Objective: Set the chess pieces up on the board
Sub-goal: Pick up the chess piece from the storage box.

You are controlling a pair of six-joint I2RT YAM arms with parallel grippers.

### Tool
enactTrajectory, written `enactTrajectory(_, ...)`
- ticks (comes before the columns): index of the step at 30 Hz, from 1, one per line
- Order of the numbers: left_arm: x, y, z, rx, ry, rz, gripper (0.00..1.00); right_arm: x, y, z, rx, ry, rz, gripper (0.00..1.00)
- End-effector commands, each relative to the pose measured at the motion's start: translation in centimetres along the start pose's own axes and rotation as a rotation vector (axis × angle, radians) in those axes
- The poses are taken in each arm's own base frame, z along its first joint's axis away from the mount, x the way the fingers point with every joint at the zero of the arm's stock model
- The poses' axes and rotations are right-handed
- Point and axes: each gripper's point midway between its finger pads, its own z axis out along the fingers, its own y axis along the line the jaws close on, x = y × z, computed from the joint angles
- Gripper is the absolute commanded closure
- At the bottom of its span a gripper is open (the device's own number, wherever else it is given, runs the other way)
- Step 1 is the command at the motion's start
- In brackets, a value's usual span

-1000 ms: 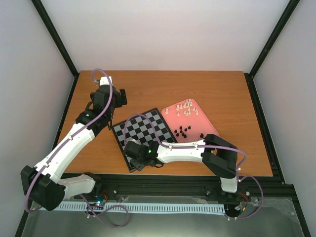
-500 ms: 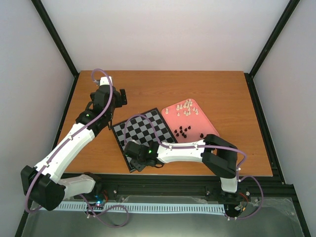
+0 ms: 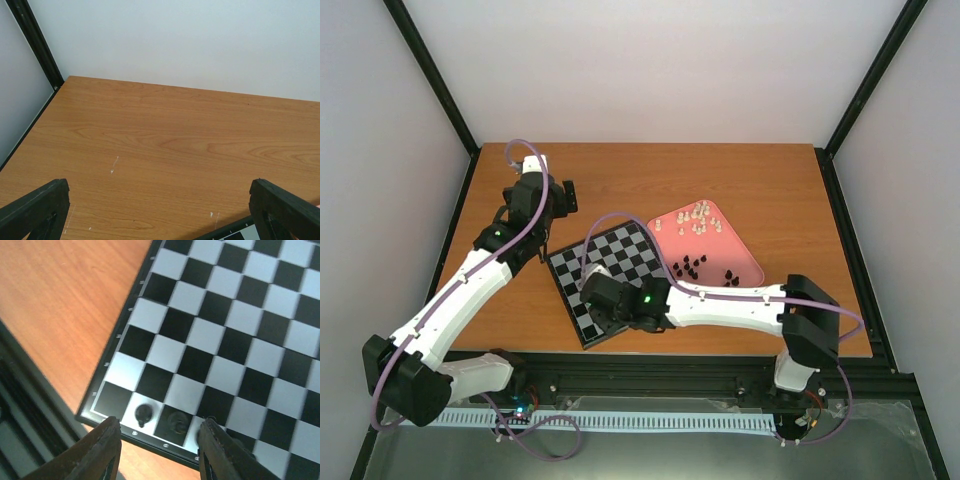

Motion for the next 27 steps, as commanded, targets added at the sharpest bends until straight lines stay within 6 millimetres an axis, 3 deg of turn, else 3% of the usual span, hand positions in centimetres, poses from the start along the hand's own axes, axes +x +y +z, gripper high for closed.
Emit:
enactTrajectory(1, -0.6, -0.3, -0.4, 0.008, -0.016, -0.013, 0.00, 0.9, -4.7, -0.9, 0.163, 0.000, 0.047, 0.56)
enactTrajectory(9, -0.4, -0.5, 0.1, 0.008, -0.008, -0.005, 0.00, 5.0, -17.0, -2.6, 0.378, 0.016, 0.304, 0.54)
enactTrajectory(12, -0.2, -0.7, 0.3, 0.007, -0.001, -0.002, 0.00, 6.8, -20.1, -3.2, 0.432, 0.027, 0.368, 0.54)
enactTrajectory(18, 0.2, -0.9, 0.9, 0.004, 0.010, 0.004, 0.00, 10.0, -22.8, -2.0, 0.447, 0.099, 0.428, 0.55)
enactTrajectory(27, 0.5, -1.0, 1.5, -0.010, 0.021, 0.018, 0.00, 11.6, -22.9, 0.4, 0.400, 0.150, 0.439, 0.59)
